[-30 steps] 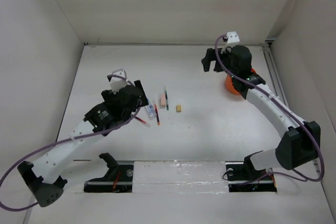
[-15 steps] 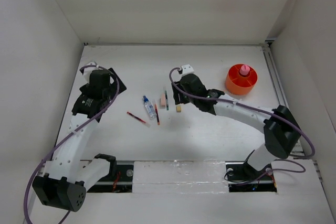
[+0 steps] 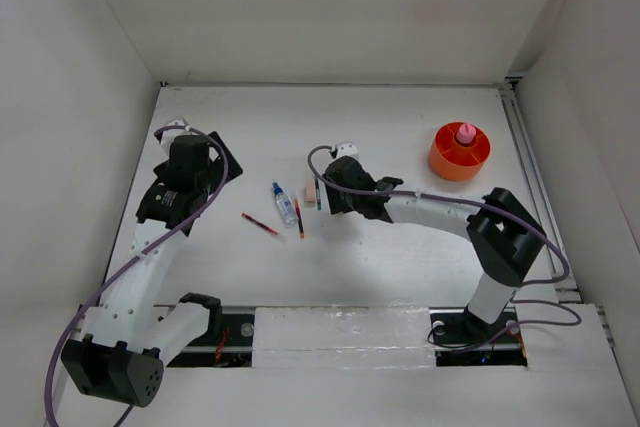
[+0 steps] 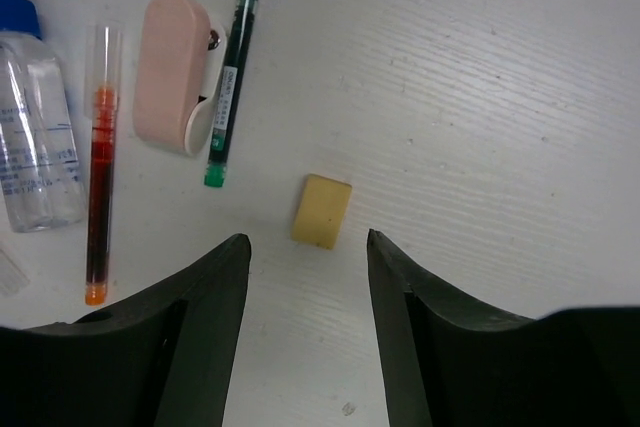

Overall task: Sort the stationery into containers
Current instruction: Pick up the stationery from the center of the board.

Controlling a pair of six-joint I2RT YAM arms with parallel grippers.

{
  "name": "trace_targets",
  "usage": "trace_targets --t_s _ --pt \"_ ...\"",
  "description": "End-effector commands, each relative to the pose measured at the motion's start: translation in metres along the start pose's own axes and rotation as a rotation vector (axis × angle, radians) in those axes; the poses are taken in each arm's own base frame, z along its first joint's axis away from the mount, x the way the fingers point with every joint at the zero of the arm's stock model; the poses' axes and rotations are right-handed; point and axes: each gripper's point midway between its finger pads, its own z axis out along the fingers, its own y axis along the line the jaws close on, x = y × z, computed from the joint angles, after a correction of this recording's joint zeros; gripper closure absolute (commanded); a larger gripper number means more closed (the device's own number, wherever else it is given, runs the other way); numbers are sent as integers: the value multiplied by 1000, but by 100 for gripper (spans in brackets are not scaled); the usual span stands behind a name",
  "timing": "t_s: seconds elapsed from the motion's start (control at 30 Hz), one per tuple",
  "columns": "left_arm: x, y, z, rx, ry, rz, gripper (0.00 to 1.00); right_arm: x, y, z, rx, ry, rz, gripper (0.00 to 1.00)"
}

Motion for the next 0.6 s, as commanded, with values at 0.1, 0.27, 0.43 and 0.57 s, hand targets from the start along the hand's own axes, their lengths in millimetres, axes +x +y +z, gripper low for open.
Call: trace_targets --t_s 0.1,0.27,0.43,0.57 --pt "-7 -5 -4 36 -34 -2 0 11 12 15 16 11 21 45" --pt "-8 -6 -6 48 -36 4 0 21 9 25 37 30 11 45" --pt "-9 -9 -6 61 -38 2 0 22 10 33 50 36 6 45" --pt "-9 -9 -6 61 -38 2 0 18 3 40 47 36 32 47"
